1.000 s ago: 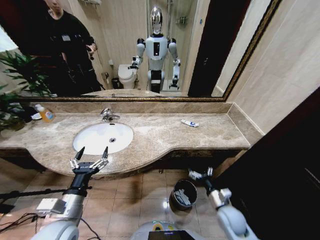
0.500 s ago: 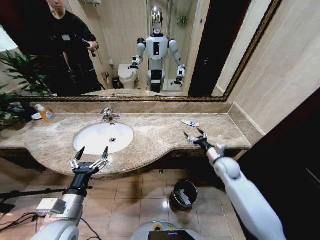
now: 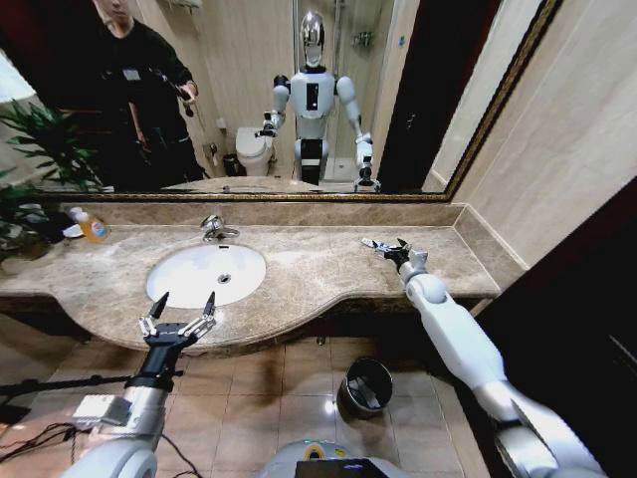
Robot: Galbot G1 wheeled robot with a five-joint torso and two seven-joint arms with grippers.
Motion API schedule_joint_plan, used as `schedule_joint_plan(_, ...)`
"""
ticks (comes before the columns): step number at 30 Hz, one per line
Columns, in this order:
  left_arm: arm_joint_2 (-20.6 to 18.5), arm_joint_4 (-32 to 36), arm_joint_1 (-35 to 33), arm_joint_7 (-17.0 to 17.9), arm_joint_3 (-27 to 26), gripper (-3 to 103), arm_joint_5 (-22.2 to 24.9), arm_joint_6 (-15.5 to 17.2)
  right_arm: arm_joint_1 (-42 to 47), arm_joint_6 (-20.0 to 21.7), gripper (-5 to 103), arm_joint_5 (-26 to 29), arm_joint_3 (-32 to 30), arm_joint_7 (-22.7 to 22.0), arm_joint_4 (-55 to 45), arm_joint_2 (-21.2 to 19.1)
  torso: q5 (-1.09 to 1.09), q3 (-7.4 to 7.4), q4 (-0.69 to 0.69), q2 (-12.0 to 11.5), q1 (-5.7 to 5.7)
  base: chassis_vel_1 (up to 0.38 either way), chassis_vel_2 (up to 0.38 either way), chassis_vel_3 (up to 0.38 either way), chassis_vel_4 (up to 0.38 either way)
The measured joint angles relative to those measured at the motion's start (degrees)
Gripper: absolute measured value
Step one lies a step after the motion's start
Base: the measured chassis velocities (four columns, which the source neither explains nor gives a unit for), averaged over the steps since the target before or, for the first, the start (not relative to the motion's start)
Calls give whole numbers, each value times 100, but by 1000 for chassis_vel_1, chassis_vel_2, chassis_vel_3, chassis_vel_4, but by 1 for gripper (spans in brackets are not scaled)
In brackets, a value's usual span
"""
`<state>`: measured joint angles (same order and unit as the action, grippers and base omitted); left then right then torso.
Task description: Pick up the trash from the sink and place it in the trash bin.
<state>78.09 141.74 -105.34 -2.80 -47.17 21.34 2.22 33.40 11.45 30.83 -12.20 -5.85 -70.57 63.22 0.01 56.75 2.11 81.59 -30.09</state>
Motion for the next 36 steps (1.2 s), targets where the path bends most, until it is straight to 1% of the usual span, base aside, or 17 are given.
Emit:
schedule_joint_plan(5,0,0,0,0,0,100,0,0,-40,280,100,133,31,-119,41,-23,0,0,0,1,1,0,0,0,0)
schedule_joint_plan(10,0,0,0,0,0,100,0,0,-41,328,100,140,30,-72,143,-31,0,-1,-1,1,1,0,0,0,0)
schedule_joint_plan(11,0,0,0,0,0,100,0,0,-43,328,97,140,27,-34,186,-30,0,0,-1,1,1,0,0,0,0)
schedule_joint_plan(13,0,0,0,0,0,100,0,0,-52,328,97,140,16,-14,225,-24,0,-1,-1,1,1,0,0,0,0)
schedule_joint_plan(14,0,-1,0,0,0,100,0,0,-60,325,89,139,11,-9,251,-19,0,-1,-1,1,1,0,0,0,0)
schedule_joint_plan(15,0,0,0,0,0,100,0,0,-64,322,89,138,4,-6,267,-15,0,-1,-1,1,1,0,0,0,0)
schedule_joint_plan(16,0,0,0,0,0,100,0,0,-63,318,78,135,-3,-6,266,-14,0,0,-1,1,1,0,0,0,0)
schedule_joint_plan(19,0,0,0,0,0,100,0,0,-30,313,78,131,-17,-12,222,-19,-1,0,-1,1,1,0,0,0,0)
schedule_joint_plan(20,0,0,0,0,0,100,0,0,-3,309,67,130,-24,-26,181,-25,0,0,-1,1,1,0,0,0,0)
schedule_joint_plan(22,0,0,0,0,0,100,0,0,18,308,67,129,-29,-34,147,-30,-1,-1,-1,1,1,0,0,0,0)
schedule_joint_plan(23,0,0,0,0,0,100,0,0,40,308,56,127,-34,-41,112,-37,-1,-1,-1,1,1,0,0,0,0)
schedule_joint_plan(25,0,0,0,0,0,100,0,0,75,304,45,122,-38,-66,45,-44,-1,-1,-1,1,1,0,0,0,0)
schedule_joint_plan(27,0,0,0,0,0,100,0,0,88,298,45,116,-39,-76,20,-46,-1,-1,-1,1,1,0,0,0,0)
schedule_joint_plan(30,0,0,0,0,0,100,0,0,118,288,29,107,-41,-100,-38,-47,-2,-1,0,1,1,0,0,0,0)
schedule_joint_plan(31,0,0,0,0,0,100,0,0,131,281,29,101,-41,-110,-56,-47,-1,-1,-1,1,1,0,0,0,0)
schedule_joint_plan(33,0,0,0,0,0,100,0,0,169,273,21,91,-41,-137,-110,-46,-1,-1,-1,1,1,0,0,0,0)
schedule_joint_plan(36,0,0,0,0,0,100,0,0,222,259,21,72,-44,-164,-184,-47,0,-1,0,1,1,0,0,0,0)
